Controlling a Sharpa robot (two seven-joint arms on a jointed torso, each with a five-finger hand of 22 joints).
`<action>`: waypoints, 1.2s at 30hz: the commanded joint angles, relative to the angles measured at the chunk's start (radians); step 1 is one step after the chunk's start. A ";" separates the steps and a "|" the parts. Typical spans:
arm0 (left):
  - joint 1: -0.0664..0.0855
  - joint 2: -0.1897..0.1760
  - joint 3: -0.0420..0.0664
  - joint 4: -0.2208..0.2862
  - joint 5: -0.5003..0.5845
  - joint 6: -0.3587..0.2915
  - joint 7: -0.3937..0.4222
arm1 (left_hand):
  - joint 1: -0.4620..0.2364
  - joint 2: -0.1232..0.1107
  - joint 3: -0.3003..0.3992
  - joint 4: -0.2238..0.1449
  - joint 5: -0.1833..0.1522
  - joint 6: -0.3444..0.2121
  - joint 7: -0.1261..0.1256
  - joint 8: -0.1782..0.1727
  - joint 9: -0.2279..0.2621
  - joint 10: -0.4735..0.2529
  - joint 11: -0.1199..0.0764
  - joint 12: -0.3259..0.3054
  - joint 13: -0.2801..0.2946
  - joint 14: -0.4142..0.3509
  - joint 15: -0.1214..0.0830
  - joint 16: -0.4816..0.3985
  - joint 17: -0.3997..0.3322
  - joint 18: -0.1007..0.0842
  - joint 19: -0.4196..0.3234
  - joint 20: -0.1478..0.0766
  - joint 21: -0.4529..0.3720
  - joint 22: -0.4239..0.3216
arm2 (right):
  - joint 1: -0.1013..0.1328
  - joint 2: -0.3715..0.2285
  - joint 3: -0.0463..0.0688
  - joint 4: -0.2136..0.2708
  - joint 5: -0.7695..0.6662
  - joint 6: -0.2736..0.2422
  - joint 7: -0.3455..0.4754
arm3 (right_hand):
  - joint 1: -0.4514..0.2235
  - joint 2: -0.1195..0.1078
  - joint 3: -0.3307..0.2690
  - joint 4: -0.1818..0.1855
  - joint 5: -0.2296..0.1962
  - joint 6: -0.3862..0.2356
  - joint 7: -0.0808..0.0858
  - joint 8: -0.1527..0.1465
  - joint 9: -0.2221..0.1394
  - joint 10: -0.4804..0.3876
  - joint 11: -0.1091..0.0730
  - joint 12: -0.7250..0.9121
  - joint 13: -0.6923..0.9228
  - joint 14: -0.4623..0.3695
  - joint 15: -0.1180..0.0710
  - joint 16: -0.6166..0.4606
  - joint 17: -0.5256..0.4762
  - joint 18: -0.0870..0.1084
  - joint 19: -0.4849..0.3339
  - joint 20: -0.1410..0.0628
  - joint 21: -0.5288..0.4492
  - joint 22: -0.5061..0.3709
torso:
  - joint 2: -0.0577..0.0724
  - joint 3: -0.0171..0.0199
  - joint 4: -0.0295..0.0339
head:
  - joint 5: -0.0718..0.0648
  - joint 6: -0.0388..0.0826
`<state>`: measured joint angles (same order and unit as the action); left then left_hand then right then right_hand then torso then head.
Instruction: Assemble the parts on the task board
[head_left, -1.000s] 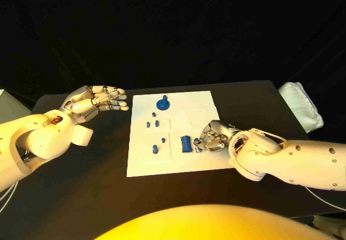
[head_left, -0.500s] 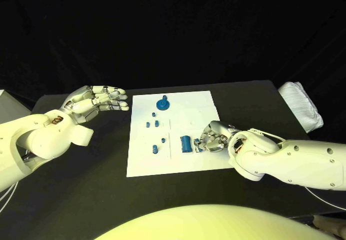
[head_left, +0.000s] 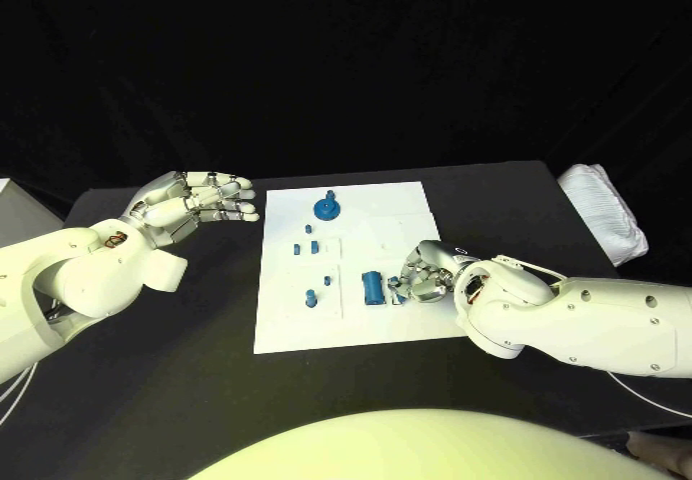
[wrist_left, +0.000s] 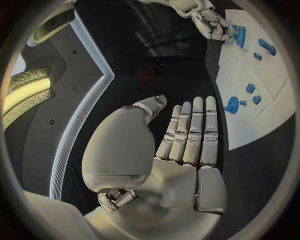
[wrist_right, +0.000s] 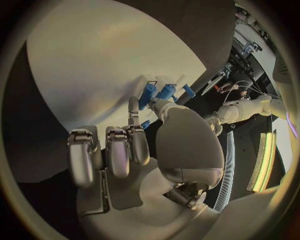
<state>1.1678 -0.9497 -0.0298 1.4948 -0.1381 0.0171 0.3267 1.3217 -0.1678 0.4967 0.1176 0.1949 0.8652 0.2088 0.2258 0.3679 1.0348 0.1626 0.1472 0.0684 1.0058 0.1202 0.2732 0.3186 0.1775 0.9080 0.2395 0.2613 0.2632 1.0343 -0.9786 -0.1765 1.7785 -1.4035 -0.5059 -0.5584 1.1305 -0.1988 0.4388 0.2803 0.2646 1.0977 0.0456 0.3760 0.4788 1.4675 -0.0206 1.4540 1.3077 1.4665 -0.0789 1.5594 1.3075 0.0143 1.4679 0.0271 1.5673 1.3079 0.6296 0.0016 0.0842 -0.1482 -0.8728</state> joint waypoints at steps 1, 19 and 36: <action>0.000 0.001 0.001 0.002 -0.003 0.019 0.001 | -0.003 0.003 -0.002 0.006 0.006 -0.003 0.004 -0.005 -0.001 -0.007 0.002 0.002 0.002 -0.001 0.003 -0.006 0.002 0.005 0.006 -0.002 -0.007 -0.001 | -0.003 0.004 0.000 -0.006 -0.015 0.076 -0.009 | -0.003 -0.007 -0.004 -0.002 -0.004 -0.001 0.003 -0.006 -0.001 0.065 -0.006 -0.006 0.199 0.097 -0.009 -0.004 0.231 -0.013 0.101 -0.007 -0.004 0.261 | 0.000 0.0002 -0.0013 | 0.002 0.000; 0.000 0.001 0.001 0.001 -0.003 0.024 -0.005 | -0.004 0.003 -0.003 0.007 0.006 -0.003 0.004 -0.005 -0.002 -0.007 0.002 0.002 0.002 -0.001 0.004 -0.006 0.002 0.005 0.006 -0.002 -0.008 -0.002 | -0.009 0.006 0.000 -0.002 -0.007 0.080 -0.007 | -0.047 -0.011 -0.029 0.010 -0.025 -0.003 0.007 -0.006 -0.002 0.064 -0.001 -0.010 0.198 0.097 -0.005 -0.005 0.229 -0.012 0.100 -0.005 -0.009 0.260 | 0.000 0.0005 -0.0011 | 0.001 0.000; 0.000 0.002 0.000 -0.002 -0.003 0.025 -0.006 | -0.004 0.003 -0.003 0.007 0.006 -0.003 0.004 -0.005 -0.002 -0.007 0.002 0.002 0.002 -0.001 0.004 -0.006 0.002 0.005 0.006 -0.002 -0.008 -0.002 | -0.009 -0.003 0.000 0.006 -0.006 0.018 0.017 | -0.176 0.064 -0.296 0.012 -0.097 -0.008 0.003 0.004 0.000 0.062 -0.004 -0.022 0.197 0.097 -0.007 -0.006 0.228 -0.012 0.100 -0.005 -0.008 0.260 | 0.000 0.0006 -0.0023 | 0.002 0.000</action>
<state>1.1678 -0.9498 -0.0300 1.4923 -0.1384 0.0240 0.3162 1.3217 -0.1678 0.4940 0.1202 0.1949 0.8651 0.2088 0.2258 0.3680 1.0348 0.1626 0.1472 0.0691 1.0059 0.1201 0.2733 0.3193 0.1774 0.9080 0.2395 0.2577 0.2623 1.0269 -0.9797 -0.1759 1.7812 -1.4078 -0.4828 -0.5547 0.9543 -0.1407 0.1480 0.2900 0.1646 1.0963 0.0470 0.3762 0.4772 1.4676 -0.0205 1.4348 1.3076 1.4665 -0.0788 1.5594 1.3073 0.0143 1.4679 0.0271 1.5605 1.3074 0.6290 0.0022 0.0827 -0.1454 -0.8728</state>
